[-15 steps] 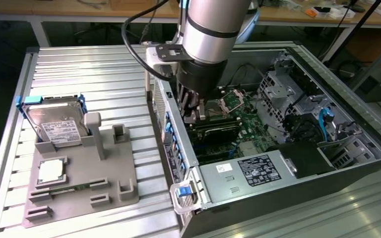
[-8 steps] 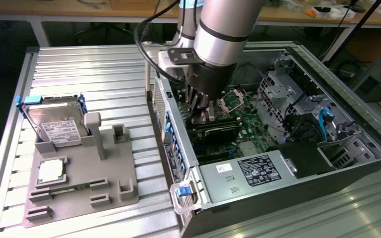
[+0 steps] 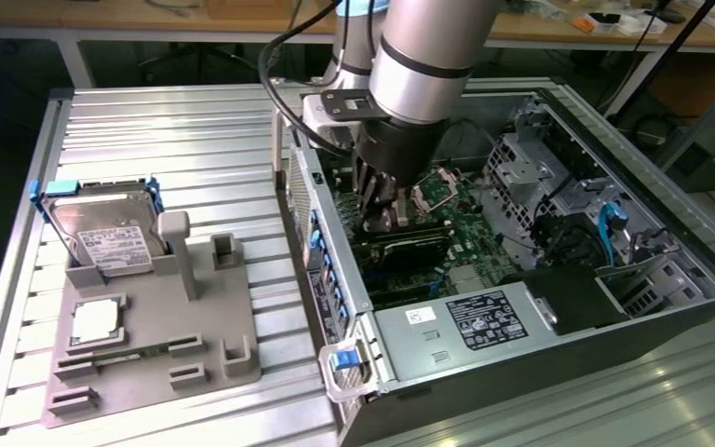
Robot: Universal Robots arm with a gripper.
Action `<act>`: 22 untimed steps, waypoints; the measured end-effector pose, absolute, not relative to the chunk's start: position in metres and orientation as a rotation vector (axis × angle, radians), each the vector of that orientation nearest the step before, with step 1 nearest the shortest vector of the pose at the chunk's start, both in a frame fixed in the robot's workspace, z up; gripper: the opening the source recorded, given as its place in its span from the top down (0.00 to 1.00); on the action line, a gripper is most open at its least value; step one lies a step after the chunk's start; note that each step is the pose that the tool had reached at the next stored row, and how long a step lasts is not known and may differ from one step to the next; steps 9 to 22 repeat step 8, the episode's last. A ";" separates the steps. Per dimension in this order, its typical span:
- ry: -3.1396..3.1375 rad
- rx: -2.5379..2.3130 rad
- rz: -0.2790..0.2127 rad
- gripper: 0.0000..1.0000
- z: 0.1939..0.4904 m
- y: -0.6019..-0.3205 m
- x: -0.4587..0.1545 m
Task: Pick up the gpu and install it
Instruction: 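Press down on the gpu until it lock into place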
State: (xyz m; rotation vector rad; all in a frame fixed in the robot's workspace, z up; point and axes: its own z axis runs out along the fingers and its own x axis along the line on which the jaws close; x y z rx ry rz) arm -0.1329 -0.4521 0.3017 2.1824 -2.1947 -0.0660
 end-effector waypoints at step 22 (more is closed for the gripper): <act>-2.195 2.181 -0.067 0.89 0.300 -0.452 -0.119</act>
